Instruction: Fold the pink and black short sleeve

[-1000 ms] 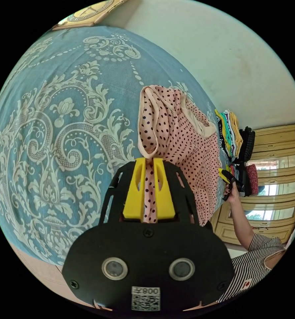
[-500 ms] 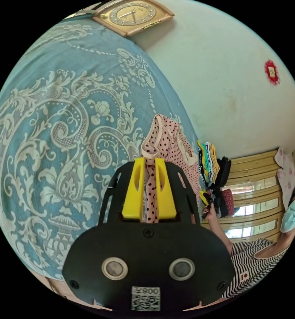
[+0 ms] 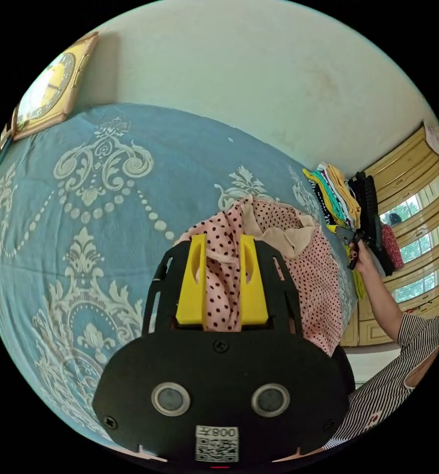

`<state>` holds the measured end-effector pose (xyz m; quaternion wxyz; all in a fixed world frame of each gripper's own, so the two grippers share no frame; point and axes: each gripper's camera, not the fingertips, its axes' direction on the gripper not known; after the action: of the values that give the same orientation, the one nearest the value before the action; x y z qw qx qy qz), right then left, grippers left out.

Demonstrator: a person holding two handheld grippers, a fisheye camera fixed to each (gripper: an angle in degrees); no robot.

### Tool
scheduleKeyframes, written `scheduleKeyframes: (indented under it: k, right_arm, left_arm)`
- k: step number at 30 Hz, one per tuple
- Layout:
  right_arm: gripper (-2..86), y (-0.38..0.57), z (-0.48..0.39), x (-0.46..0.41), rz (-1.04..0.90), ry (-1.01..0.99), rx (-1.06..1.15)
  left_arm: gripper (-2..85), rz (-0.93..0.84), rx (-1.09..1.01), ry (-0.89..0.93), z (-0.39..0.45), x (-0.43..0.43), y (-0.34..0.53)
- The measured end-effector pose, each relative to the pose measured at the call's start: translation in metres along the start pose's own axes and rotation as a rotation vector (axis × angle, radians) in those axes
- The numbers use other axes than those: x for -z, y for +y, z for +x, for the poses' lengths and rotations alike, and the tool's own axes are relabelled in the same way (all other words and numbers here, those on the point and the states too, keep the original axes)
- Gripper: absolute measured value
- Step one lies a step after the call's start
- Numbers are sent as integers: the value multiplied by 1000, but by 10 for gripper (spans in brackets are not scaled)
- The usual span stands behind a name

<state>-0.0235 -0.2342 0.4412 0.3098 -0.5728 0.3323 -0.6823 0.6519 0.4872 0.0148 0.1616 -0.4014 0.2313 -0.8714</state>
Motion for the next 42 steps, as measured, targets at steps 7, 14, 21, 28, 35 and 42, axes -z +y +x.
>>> scheduleKeyframes:
  k: [7, 14, 21, 28, 35, 42]
  right_arm:
    - [37, -67, -24, -72, -129, 165, 68]
    - [-1, -77, -22, -44, 2, 182, 41]
    - [9, -105, 5, -70, -80, 124, -45]
    - [40, -102, -13, -10, 146, 33, 0]
    - [74, -140, -136, -79, -114, -50, 419]
    - [69, -164, -209, -146, -270, 143, 674]
  left_arm:
    - [43, -199, -106, -185, 33, -56, -75]
    - [10, -33, -149, -182, 61, -27, -119]
    - [22, -83, -52, -160, 55, -49, -148]
    - [64, 108, -155, -94, 99, -15, -154]
    - [72, -101, -521, -18, 198, -68, -181]
    - [67, -257, -653, -115, 236, -107, -220]
